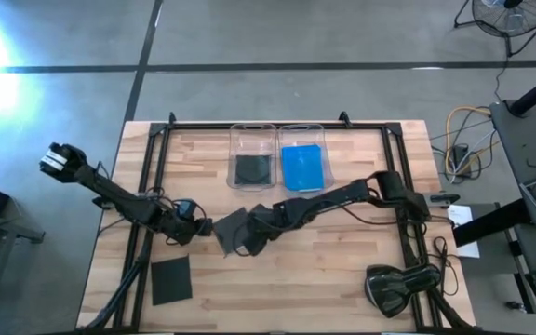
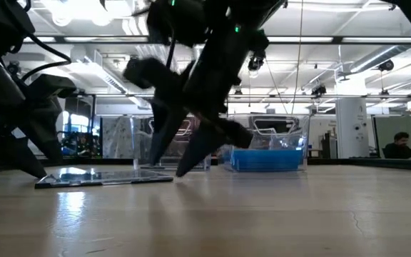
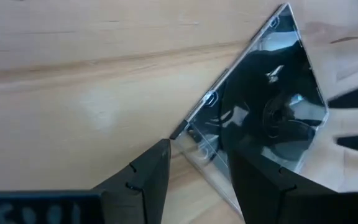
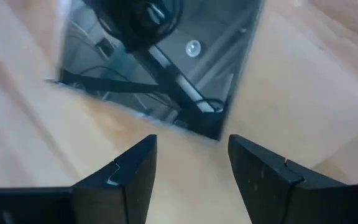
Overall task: Pick & place jewel cases by type
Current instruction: Put the top black CD case into the left transparent bin
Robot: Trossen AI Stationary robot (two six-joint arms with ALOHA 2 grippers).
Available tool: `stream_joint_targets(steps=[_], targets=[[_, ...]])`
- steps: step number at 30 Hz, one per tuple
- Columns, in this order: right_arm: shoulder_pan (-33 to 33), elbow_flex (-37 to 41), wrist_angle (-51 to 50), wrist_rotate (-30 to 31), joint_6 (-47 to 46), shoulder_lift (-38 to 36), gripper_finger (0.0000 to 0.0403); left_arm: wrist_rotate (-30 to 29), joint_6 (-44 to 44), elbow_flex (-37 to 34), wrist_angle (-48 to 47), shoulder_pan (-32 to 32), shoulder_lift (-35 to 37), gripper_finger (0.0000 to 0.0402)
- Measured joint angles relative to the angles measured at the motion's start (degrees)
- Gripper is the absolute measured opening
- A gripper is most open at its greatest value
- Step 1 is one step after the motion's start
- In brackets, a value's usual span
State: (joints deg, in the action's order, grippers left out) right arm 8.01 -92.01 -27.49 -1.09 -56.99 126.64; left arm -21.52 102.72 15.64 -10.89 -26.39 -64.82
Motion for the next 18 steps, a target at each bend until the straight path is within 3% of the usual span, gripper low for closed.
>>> stream_joint_targets(steps=[7, 13, 18], targets=[[1.66, -0.02, -0.6, -0.42, 0.22, 0.65, 0.0194, -4.73, -3.96, 0.04, -3.02, 1.48, 0.55, 0.0147], [1.77, 0.06, -0.44, -8.39, -1.67, 0.21, 0.0194, -7.7, -13.53, 0.09, -1.89, 5.17, 0.54, 0.0147], [2.28, -0.05, 4.3, -14.22, -4.25, 0.3, 0.0194, -6.18, -23.11, -0.74, 5.79, 10.4, -0.73, 0.0147]])
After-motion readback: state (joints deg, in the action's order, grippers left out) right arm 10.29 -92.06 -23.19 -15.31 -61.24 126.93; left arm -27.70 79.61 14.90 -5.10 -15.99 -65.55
